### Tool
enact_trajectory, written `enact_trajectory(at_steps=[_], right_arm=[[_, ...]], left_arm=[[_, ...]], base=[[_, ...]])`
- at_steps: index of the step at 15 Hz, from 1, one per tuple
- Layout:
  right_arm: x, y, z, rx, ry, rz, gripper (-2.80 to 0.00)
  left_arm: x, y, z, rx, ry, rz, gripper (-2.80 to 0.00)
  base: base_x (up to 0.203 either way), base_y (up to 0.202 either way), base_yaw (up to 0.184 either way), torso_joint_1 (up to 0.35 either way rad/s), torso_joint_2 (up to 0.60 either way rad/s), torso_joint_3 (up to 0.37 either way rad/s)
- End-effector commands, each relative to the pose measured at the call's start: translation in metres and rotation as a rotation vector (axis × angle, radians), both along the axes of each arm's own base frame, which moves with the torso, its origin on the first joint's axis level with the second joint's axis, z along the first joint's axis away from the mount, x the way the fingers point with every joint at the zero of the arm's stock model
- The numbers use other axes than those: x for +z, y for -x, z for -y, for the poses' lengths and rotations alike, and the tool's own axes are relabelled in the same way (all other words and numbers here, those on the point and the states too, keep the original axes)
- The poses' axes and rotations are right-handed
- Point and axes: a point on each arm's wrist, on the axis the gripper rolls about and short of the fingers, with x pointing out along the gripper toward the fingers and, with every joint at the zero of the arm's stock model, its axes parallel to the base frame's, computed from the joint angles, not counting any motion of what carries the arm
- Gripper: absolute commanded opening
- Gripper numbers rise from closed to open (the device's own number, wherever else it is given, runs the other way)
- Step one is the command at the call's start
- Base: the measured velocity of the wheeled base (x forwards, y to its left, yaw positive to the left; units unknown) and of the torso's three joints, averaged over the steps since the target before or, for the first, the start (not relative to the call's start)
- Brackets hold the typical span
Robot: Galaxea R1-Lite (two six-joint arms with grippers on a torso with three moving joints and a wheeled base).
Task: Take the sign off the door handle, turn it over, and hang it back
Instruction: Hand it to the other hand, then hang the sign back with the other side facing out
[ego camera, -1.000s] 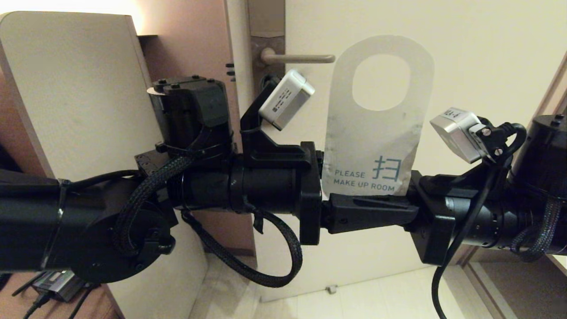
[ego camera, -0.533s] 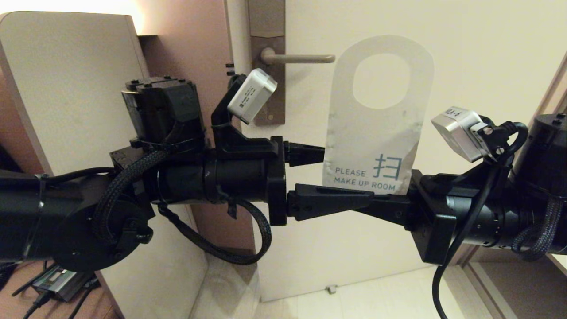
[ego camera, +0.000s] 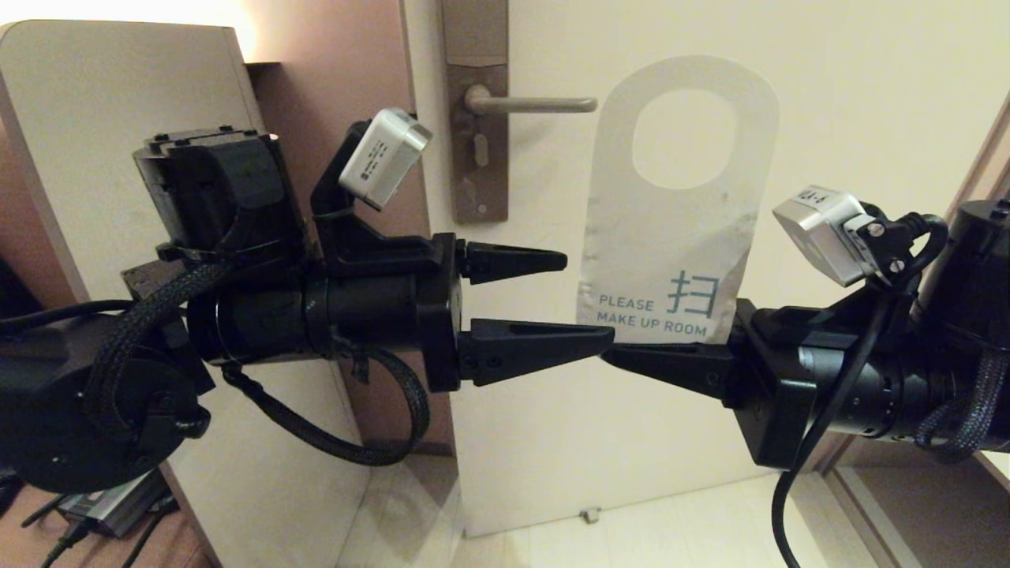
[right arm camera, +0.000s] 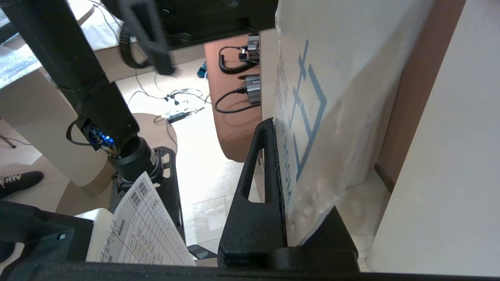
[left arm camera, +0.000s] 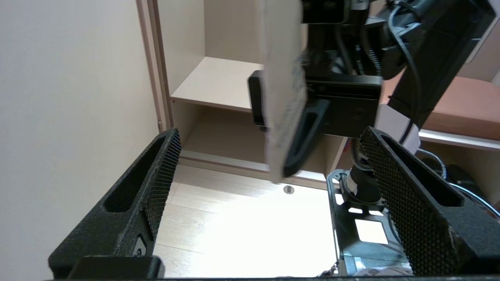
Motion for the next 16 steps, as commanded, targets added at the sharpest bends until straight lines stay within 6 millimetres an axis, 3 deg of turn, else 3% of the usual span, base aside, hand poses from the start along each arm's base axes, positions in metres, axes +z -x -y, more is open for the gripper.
enact_trajectory(at_steps=[1, 5, 7, 12, 16], right_arm=[[0.000, 0.000, 0.000, 0.005, -0.003, 0.002, -2.80], [0.000, -0.001, 0.000, -0.004, -0.002, 0.002, -2.80], [0.000, 0.000, 0.000, -0.003, 0.000, 0.000, -2.80], [-0.001, -0.002, 0.001, -0.034, 0.003, -0.002, -2.80], [-0.002, -0.009, 0.011, -0.087, 0.004, -0.002, -2.80]], left_arm=[[0.005, 0.009, -0.007, -0.002, 0.012, 0.017, 0.00], [0.001, 0.017, -0.020, 0.020, -0.001, 0.027, 0.00], [-0.003, 0.021, -0.026, 0.029, -0.009, 0.030, -2.80], [-0.003, 0.032, -0.039, 0.081, -0.008, 0.045, -2.80], [-0.005, 0.020, -0.056, 0.218, -0.025, 0.087, -2.80]], base=[[0.000, 0.000, 0.000, 0.000, 0.00, 0.000], [0.000, 0.000, 0.000, 0.000, 0.00, 0.000], [0.000, 0.000, 0.000, 0.000, 0.00, 0.000], [0.000, 0.000, 0.000, 0.000, 0.00, 0.000], [0.000, 0.000, 0.000, 0.000, 0.00, 0.000]])
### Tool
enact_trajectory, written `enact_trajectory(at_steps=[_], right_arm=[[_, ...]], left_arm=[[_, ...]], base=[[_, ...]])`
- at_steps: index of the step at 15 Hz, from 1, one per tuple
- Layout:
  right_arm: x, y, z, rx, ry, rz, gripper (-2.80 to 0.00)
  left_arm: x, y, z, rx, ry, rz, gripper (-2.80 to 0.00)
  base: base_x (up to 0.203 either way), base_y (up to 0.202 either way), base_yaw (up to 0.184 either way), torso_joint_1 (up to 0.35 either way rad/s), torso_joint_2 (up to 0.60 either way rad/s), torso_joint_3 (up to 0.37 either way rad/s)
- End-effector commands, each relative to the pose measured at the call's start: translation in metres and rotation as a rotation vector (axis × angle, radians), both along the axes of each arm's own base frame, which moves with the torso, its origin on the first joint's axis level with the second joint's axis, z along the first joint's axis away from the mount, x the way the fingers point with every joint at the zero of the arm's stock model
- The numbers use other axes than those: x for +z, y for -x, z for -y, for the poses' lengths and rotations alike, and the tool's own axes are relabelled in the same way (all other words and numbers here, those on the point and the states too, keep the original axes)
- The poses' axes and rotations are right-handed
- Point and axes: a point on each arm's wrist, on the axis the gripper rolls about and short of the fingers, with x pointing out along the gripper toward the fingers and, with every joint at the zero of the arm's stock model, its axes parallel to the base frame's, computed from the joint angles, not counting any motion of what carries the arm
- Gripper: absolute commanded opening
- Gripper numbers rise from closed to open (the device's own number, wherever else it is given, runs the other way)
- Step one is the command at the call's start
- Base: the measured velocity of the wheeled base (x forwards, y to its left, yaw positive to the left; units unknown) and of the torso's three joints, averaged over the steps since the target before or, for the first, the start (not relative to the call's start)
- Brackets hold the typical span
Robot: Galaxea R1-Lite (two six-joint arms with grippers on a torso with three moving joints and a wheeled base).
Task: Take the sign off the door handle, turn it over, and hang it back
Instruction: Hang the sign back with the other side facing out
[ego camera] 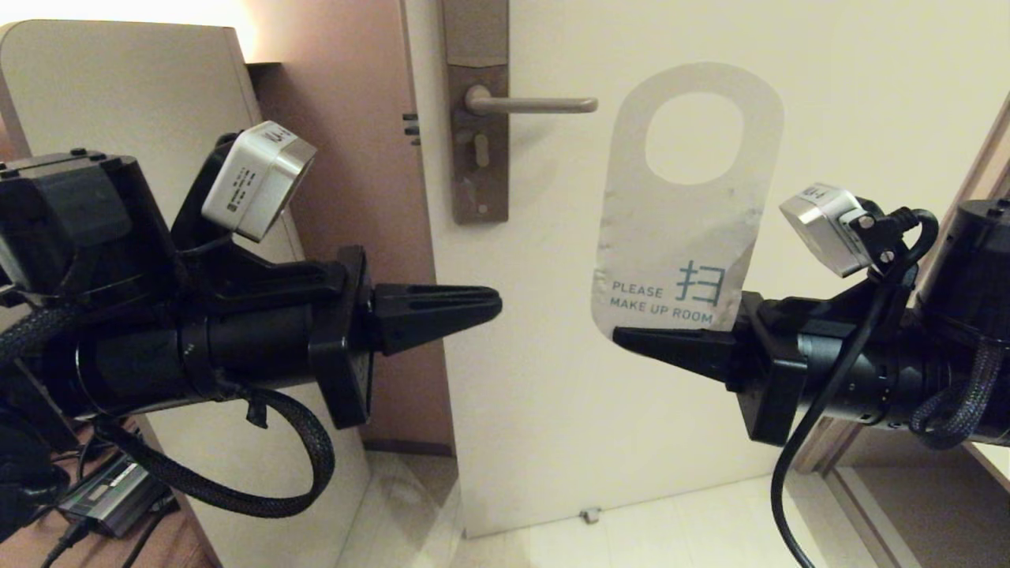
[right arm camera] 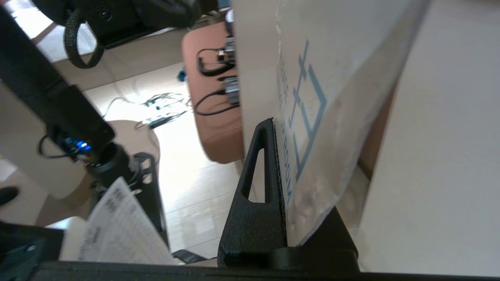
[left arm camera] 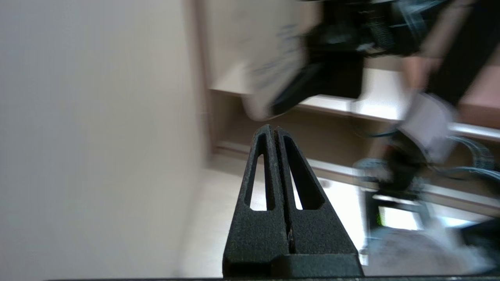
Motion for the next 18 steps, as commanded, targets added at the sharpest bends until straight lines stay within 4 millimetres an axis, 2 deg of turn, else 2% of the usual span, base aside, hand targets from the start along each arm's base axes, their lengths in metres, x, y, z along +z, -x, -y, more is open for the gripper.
enact_trajectory(at_steps=[1, 5, 9, 13, 15, 18], right_arm=[[0.000, -0.004, 0.006, -0.030, -0.002, 0.003, -2.80], [0.002, -0.012, 0.021, -0.130, 0.001, 0.012, -2.80], [0.003, -0.015, 0.045, -0.264, 0.014, 0.041, -2.80], [-0.004, -0.004, 0.082, -0.402, 0.045, 0.056, -2.80], [-0.008, 0.005, 0.103, -0.490, 0.049, 0.051, -2.80], [-0.013, 0.023, 0.128, -0.609, 0.055, 0.051, -2.80]], left_arm=[[-0.003, -0.005, -0.009, 0.075, -0.012, 0.019, -2.80], [-0.008, -0.006, -0.026, 0.182, -0.039, 0.048, -2.80], [-0.014, -0.003, -0.040, 0.399, -0.076, 0.061, -2.80], [-0.026, -0.008, -0.074, 0.634, -0.153, 0.086, -2.80], [-0.032, -0.005, -0.092, 0.747, -0.201, 0.106, -2.80], [-0.039, 0.005, -0.105, 0.882, -0.232, 0.089, -2.80]], base=[[0.000, 0.000, 0.000, 0.000, 0.00, 0.000], [0.000, 0.000, 0.000, 0.000, 0.00, 0.000], [0.000, 0.000, 0.000, 0.000, 0.00, 0.000], [0.000, 0.000, 0.000, 0.000, 0.00, 0.000], [0.000, 0.000, 0.000, 0.000, 0.00, 0.000], [0.000, 0.000, 0.000, 0.000, 0.00, 0.000]])
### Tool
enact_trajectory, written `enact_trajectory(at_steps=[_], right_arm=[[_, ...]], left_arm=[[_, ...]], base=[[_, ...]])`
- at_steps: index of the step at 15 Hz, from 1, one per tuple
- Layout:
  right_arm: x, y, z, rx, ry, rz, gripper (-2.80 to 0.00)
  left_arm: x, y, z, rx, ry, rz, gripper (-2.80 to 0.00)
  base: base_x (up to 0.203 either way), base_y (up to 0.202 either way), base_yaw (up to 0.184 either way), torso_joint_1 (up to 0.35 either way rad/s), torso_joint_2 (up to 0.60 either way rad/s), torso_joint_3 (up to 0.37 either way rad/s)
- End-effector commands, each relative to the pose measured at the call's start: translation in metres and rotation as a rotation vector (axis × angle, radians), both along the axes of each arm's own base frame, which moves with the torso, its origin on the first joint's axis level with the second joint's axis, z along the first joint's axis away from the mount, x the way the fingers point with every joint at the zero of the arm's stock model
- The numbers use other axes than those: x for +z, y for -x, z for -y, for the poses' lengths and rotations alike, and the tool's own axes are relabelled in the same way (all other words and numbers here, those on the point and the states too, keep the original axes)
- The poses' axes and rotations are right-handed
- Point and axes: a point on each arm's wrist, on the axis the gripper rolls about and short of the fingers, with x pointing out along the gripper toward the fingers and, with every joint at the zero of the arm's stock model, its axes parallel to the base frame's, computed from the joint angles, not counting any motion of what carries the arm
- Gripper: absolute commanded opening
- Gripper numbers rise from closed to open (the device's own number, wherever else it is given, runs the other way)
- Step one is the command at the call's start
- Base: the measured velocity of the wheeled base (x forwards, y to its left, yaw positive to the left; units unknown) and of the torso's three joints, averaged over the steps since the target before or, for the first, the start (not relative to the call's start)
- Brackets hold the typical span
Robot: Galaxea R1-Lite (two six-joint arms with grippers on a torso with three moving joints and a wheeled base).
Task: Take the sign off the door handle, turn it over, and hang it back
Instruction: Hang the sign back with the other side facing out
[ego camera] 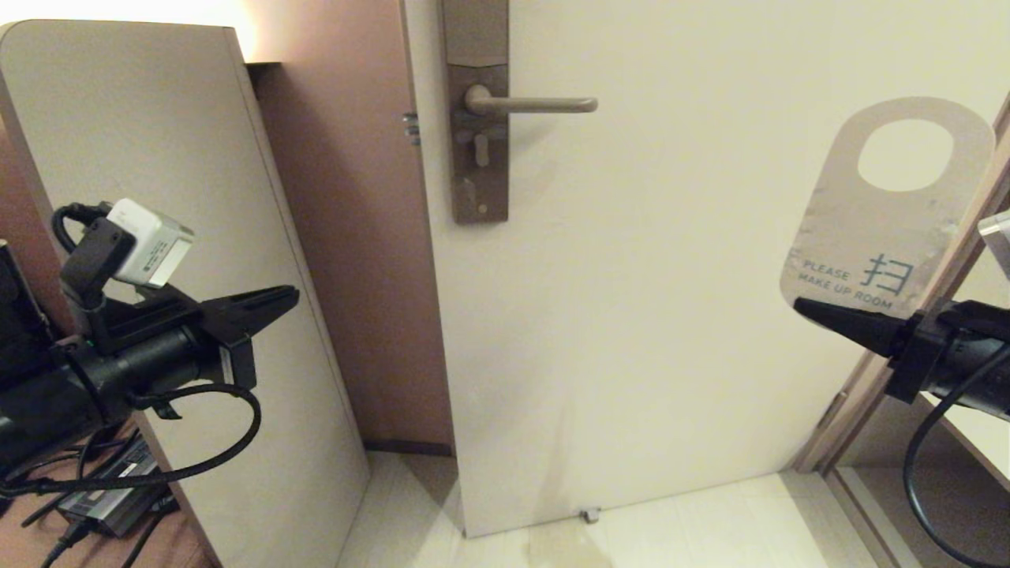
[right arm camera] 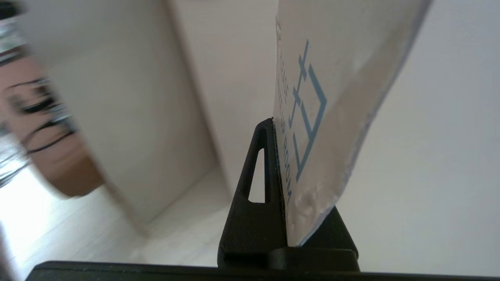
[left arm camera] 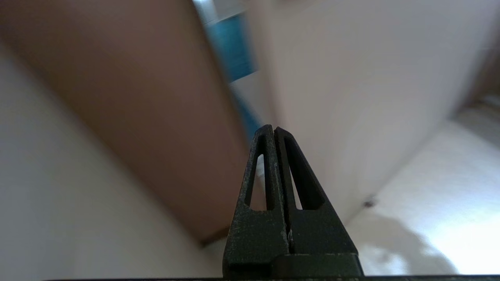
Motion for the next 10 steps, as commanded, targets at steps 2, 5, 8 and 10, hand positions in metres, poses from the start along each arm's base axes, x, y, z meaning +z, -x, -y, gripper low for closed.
enact_trajectory(at_steps=[2, 5, 8, 10], right_arm=[[0.003, 0.021, 0.017, -0.093, 0.003, 0.039, -2.80], [-0.005, 0.042, 0.026, -0.160, 0.005, 0.036, -2.80], [-0.014, 0.063, 0.031, -0.220, 0.016, 0.027, -2.80], [-0.023, 0.074, 0.030, -0.226, 0.023, 0.017, -2.80]], left_arm=[[-0.003, 0.015, -0.015, 0.092, -0.002, 0.012, -2.80], [-0.009, 0.031, -0.027, 0.174, -0.005, 0.008, -2.80], [-0.013, 0.047, -0.040, 0.252, -0.003, 0.015, -2.80], [-0.021, 0.058, -0.045, 0.290, -0.001, 0.006, -2.80]], base=[[0.000, 0.000, 0.000, 0.000, 0.00, 0.000], [0.000, 0.000, 0.000, 0.000, 0.00, 0.000], [0.000, 0.000, 0.000, 0.000, 0.00, 0.000], [0.000, 0.000, 0.000, 0.000, 0.00, 0.000]])
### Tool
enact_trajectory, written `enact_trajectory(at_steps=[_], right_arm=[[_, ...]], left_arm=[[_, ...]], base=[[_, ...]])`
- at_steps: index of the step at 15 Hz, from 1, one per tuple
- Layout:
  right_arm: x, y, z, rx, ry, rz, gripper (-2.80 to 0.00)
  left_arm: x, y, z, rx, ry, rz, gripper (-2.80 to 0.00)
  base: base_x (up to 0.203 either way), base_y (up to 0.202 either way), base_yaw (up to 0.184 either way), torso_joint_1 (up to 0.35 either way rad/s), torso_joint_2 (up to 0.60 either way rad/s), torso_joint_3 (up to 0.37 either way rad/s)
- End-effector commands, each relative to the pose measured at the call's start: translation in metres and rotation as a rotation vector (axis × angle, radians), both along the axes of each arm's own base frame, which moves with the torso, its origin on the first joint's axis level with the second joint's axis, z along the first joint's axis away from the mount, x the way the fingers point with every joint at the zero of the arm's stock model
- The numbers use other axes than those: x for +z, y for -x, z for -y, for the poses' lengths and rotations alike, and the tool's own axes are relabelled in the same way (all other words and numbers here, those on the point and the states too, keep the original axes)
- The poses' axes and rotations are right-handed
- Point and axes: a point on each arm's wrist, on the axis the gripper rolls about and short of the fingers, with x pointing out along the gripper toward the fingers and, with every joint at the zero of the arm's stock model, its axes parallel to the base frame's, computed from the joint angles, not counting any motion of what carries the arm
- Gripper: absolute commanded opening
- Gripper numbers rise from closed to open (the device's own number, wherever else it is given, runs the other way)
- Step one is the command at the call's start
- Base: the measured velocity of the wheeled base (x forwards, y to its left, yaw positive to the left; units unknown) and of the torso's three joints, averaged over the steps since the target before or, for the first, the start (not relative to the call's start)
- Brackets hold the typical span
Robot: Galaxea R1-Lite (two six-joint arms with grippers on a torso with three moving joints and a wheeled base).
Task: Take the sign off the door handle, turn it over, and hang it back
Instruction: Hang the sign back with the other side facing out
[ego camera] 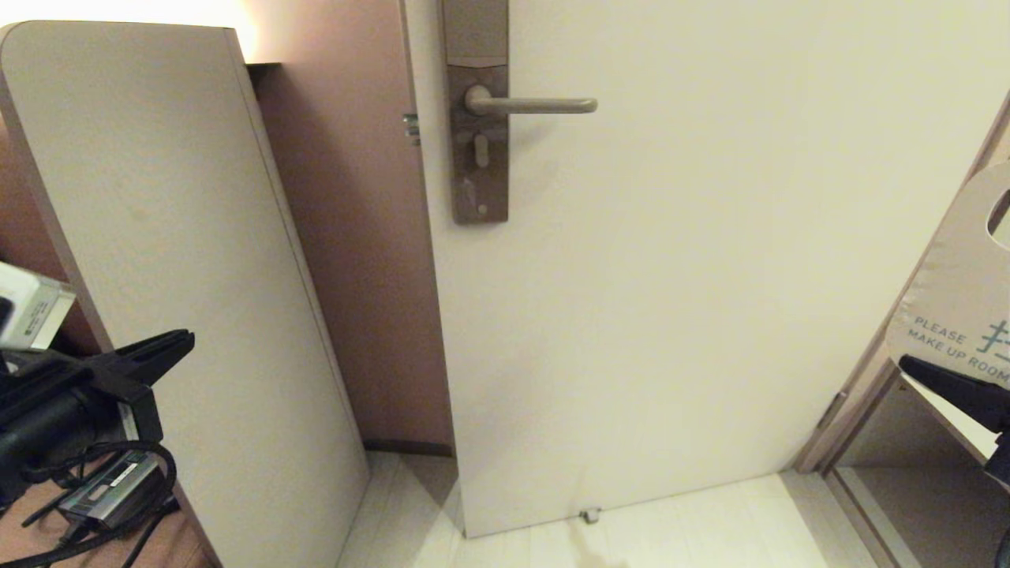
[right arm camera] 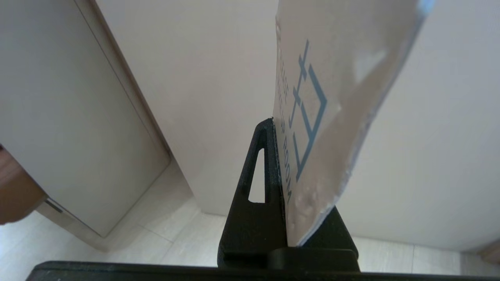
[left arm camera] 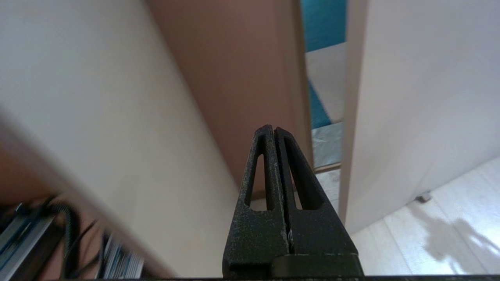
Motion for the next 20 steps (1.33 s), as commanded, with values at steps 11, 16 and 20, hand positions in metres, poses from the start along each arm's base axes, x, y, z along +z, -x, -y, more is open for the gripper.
enact_trajectory(at_steps=[11, 16, 20], right_arm=[[-0.023, 0.037, -0.001, -0.070, 0.000, 0.002, -2.80], [-0.029, 0.047, -0.002, -0.103, 0.001, 0.010, -2.80], [-0.031, 0.049, 0.000, -0.130, 0.001, 0.008, -2.80]], left_arm=[[-0.056, 0.080, -0.004, 0.084, 0.008, -0.039, -2.80], [-0.076, 0.122, 0.000, 0.085, 0.010, -0.068, -2.80], [-0.097, 0.154, 0.003, 0.088, 0.013, -0.109, -2.80]], base=[[0.000, 0.000, 0.000, 0.000, 0.00, 0.000], [0.000, 0.000, 0.000, 0.000, 0.00, 0.000], [0.000, 0.000, 0.000, 0.000, 0.00, 0.000]])
